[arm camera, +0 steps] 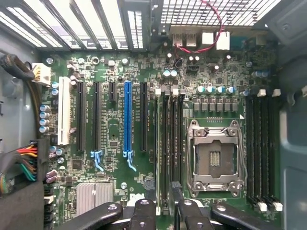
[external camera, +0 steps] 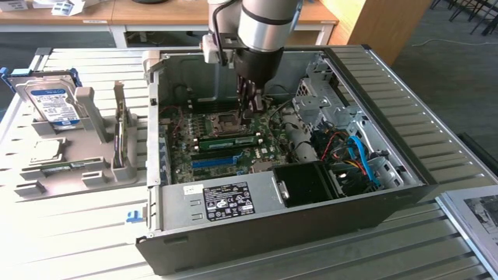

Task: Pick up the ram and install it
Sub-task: 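Insert the ram into the slot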

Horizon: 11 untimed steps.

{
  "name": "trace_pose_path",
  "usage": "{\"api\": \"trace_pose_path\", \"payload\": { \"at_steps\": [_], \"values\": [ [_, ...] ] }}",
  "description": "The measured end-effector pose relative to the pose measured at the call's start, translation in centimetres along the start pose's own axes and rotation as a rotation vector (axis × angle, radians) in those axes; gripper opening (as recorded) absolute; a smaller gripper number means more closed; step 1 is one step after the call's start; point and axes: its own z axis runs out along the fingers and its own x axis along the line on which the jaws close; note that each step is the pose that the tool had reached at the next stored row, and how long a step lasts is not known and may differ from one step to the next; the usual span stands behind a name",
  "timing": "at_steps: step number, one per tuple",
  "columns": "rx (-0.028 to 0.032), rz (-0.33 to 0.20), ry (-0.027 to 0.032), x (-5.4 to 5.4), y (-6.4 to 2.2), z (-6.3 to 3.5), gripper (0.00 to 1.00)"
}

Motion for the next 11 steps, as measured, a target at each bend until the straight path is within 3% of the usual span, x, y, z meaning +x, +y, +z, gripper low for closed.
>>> {"api": "trace_pose_path", "payload": {
  "at_steps": [11],
  "values": [
    [-0.0001, 0.0, 0.0001, -0.1, 0.1, -2.12, 0.25]
  ]
}}
